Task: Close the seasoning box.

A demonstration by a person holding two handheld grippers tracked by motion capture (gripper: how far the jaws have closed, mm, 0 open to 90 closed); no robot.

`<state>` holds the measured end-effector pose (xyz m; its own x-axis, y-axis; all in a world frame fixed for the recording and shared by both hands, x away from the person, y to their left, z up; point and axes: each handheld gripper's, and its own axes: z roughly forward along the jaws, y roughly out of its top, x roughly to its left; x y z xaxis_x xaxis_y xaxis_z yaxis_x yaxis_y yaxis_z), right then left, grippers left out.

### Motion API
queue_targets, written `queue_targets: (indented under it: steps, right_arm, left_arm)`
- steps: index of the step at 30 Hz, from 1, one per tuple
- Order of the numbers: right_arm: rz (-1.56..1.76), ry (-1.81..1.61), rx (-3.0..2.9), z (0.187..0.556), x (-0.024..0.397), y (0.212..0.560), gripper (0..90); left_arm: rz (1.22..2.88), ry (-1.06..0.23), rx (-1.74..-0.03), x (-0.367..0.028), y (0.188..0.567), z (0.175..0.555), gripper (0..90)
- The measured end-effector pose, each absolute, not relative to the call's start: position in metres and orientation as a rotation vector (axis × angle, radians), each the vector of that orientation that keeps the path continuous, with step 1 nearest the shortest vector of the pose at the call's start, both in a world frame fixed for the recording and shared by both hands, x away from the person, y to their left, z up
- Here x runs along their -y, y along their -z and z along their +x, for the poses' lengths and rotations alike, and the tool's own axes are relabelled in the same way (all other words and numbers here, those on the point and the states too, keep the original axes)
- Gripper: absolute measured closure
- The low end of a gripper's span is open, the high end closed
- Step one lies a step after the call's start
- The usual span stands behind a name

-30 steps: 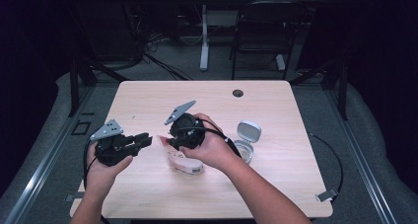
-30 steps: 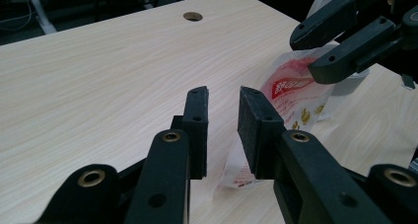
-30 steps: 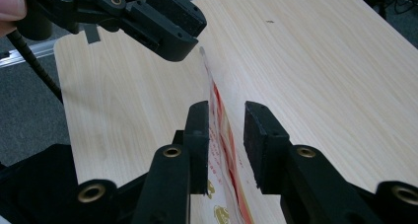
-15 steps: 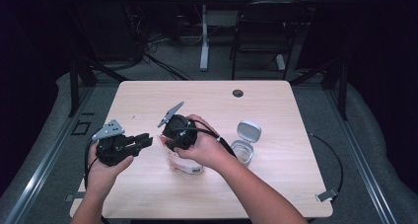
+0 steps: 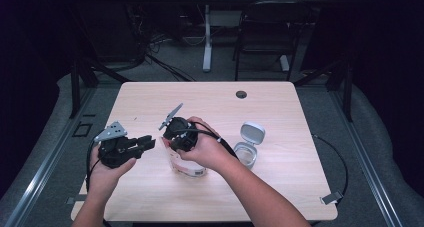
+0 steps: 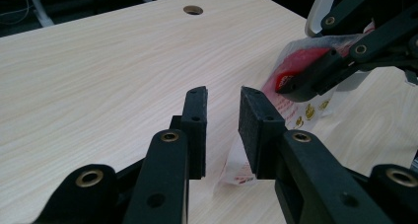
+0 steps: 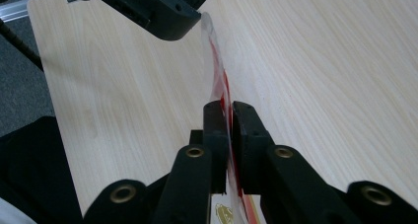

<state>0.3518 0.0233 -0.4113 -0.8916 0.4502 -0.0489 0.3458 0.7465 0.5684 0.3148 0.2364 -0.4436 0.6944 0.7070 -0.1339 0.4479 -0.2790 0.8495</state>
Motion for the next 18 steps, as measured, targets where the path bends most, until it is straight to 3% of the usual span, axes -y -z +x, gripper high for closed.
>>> queue_targets:
  steps: [18]
  right_arm:
    - [0.546,-0.832,-2.744,0.3535,-0.0142,0.4087,89.6]
  left_arm:
    - [1.921,-0.323,-0.893,-0.2361,0.4453,0.3157,70.2]
